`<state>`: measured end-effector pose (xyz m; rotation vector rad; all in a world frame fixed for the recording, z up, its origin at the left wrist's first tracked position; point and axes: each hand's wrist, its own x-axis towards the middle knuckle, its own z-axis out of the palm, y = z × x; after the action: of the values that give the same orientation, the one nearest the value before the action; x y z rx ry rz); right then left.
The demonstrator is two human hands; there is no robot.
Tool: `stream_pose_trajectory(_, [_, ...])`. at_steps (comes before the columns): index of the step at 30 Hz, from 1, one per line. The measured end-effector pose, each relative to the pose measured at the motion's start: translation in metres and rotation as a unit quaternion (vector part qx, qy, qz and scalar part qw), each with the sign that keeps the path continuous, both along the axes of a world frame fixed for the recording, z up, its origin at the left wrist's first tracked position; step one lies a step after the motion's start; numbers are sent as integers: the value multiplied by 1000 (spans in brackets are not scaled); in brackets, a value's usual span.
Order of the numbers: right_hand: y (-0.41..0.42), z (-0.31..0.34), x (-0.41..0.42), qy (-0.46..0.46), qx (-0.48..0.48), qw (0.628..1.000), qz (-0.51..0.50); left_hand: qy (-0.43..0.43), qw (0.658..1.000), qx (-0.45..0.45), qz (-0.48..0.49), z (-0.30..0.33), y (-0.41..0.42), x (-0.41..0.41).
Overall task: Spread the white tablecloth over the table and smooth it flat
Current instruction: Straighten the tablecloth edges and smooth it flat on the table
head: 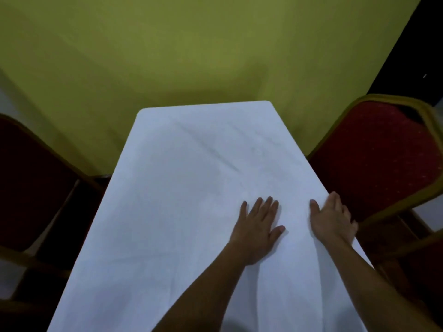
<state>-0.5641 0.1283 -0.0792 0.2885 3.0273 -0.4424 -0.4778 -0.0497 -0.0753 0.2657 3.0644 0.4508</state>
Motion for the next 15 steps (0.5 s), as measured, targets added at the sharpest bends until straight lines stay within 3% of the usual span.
stream_pose_trajectory(8, [-29, 2, -18, -10, 13, 999, -38, 3, 994, -49, 101, -12, -94, -63])
stream_pose_trajectory(15, [-159, 17, -32, 55, 29, 970, 236, -14, 969, -41, 243, -11, -205, -46])
